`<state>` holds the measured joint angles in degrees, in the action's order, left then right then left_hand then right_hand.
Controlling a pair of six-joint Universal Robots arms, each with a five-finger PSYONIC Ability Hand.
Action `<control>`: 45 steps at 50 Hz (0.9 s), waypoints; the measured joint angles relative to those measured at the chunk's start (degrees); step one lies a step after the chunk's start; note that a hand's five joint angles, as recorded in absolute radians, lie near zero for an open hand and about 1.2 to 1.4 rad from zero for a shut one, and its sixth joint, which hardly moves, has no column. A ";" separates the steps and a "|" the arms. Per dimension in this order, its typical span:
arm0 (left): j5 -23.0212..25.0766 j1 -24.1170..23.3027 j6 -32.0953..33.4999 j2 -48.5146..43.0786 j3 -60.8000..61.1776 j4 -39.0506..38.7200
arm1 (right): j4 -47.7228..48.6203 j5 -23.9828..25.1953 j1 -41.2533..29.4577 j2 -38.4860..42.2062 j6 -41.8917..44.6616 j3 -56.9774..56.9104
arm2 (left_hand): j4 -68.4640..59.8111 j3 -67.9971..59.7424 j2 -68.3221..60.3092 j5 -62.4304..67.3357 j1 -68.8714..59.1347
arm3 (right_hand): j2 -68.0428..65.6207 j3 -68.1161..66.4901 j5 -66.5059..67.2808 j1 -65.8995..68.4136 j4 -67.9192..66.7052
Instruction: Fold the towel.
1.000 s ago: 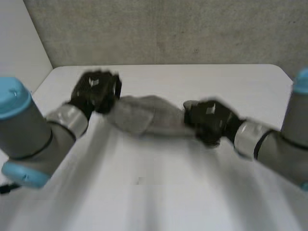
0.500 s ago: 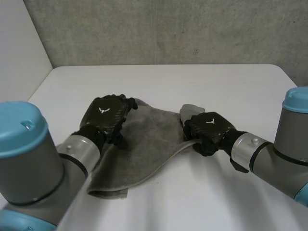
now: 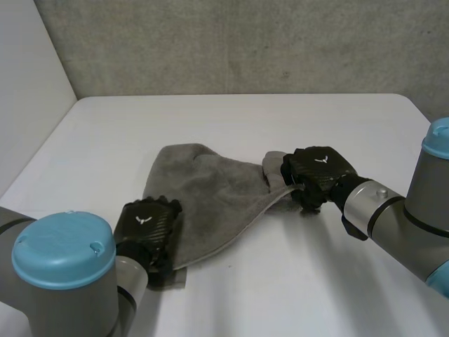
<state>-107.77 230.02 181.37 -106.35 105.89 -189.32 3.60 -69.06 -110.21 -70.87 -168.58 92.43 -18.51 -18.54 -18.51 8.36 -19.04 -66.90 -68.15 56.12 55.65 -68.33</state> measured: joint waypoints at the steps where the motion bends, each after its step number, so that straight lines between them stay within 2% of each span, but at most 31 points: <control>1: 0.08 0.53 -0.01 -0.10 0.42 -0.02 | 0.00 0.02 0.00 0.01 0.00 -0.11 | 0.00 0.00 0.00 0.00 0.00 | 0.00 0.00 0.00 0.00 0.00; 14: 0.47 2.64 -0.05 -2.85 1.58 -0.22 | 0.43 -0.32 0.01 0.23 0.01 -0.49 | -1.16 -1.16 -1.19 1.25 -0.50 | 0.00 0.00 0.00 0.00 0.00; 17: 0.47 2.78 -0.04 -3.52 1.40 -0.41 | 0.55 -0.64 0.01 0.32 0.05 -0.54 | -10.13 -10.07 -10.46 10.27 -10.07 | 0.00 0.00 0.00 0.00 0.00; 19: 0.48 2.97 -0.02 -3.82 1.28 -0.63 | 0.61 -0.84 0.02 0.38 0.16 -0.62 | -11.06 -10.99 -11.28 11.22 -10.98 | 0.00 0.00 0.00 0.00 0.00; 20: 0.50 3.39 0.03 -4.27 1.17 -1.16 | 0.60 -0.94 0.01 0.44 0.31 -0.69 | -20.96 -20.89 -20.98 21.11 -21.44 | 0.00 0.00 0.00 0.00 0.00; 26: 0.72 5.37 1.10 -6.00 0.47 -3.67 | 0.58 -1.07 -0.10 0.82 0.81 -1.14 | -43.74 -44.17 -44.34 43.89 -44.04 | 0.00 0.00 0.00 0.00 0.00; 31: 0.96 8.79 7.40 -9.74 -3.21 -6.51 | -0.50 -1.18 -0.53 3.21 3.44 -4.13 | -49.98 -49.96 -50.13 49.38 -46.97 | 0.00 0.00 0.00 0.00 0.00; 36: 0.97 11.07 13.42 -11.14 -7.79 -6.68 | -4.34 -1.34 -0.74 4.69 8.52 -8.10 | -50.80 -50.77 -50.92 50.01 -47.45 | 0.00 0.00 0.00 0.00 0.00; 40: 1.15 12.44 17.97 -8.31 -10.56 -6.29 | -9.66 -1.42 -0.61 4.08 14.46 -11.29 | -51.03 -51.01 -51.12 50.05 -47.66 | 0.00 0.00 0.00 0.00 0.00; 45: 2.95 12.81 22.68 -0.36 -11.78 -4.39 | -18.31 -1.58 -0.09 -0.32 23.43 -14.35 | -51.18 -51.06 -51.16 50.60 -48.45 | 0.00 0.00 0.00 0.00 0.00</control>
<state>-104.82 242.83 204.04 -106.70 94.10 -193.71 -14.71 -70.63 -110.31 -71.19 -145.15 78.09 -69.69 -69.59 -69.66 58.97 -67.49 -66.90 -68.15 56.13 55.65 -68.33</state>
